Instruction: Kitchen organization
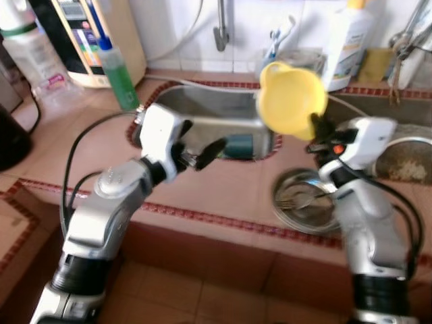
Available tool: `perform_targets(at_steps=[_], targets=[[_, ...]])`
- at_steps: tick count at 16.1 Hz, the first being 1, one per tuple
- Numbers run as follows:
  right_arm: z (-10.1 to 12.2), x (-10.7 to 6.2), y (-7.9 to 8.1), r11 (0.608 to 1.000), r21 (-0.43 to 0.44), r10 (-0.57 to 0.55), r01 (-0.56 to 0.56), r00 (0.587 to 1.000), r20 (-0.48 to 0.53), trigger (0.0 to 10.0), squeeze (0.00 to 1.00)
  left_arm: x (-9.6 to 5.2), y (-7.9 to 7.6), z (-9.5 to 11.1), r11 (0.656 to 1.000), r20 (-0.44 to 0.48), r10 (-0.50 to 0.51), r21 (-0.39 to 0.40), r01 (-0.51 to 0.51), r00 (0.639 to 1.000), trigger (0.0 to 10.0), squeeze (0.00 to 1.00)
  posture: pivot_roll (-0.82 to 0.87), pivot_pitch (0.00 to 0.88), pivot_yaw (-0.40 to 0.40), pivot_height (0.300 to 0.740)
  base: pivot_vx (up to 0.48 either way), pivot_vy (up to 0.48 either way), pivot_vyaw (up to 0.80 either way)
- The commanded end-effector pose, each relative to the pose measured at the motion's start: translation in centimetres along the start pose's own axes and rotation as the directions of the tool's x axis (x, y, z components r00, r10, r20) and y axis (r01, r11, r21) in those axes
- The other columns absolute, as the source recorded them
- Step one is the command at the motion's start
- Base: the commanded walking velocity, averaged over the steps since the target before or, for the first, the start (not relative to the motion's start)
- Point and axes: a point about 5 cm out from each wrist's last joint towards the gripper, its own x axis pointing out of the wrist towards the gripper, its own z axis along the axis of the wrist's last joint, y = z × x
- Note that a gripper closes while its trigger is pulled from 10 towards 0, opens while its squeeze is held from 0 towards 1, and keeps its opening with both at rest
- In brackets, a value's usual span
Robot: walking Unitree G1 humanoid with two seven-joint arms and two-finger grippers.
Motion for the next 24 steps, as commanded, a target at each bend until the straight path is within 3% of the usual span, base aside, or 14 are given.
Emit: perform_targets(at_steps=[1,6,9,24], targets=[[0.7,0.4,1.4,0.999,-0.003,0.044,-0.044,0.998,0.039,10.0,0.0,-0.4,0.6,-0.4,0.999,-0.027,0.02,0.033,-0.02,0.999,10.0,0.0,-0.12,0.087,0.089,0.74,0.0,0.0,0.0],[0.4,0.8,1.2,0.999,-0.024,0.04,-0.04,0.999,0.029,10.0,0.0,0.0,0.3,-0.8,0.991,-0.038,-0.007,0.133,0.012,0.999,10.0,0.0,-0.11,0.086,0.079,0.74,0.0,0.0,0.0],[0.4,1.1,1.1,0.999,-0.035,0.042,-0.041,0.999,0.028,10.0,0.0,0.3,-0.3,-0.9,0.991,-0.03,-0.045,0.122,0.048,0.999,10.0,0.0,-0.11,0.083,0.077,0.74,0.087,0.0,0.0],[0.4,1.1,0.9,0.998,-0.049,0.046,-0.044,0.999,0.027,10.0,0.0,0.4,-0.4,-1.0,0.99,-0.022,-0.076,0.119,0.078,0.997,10.0,0.0,-0.12,0.088,0.074,0.74,0.365,0.0,0.0]])
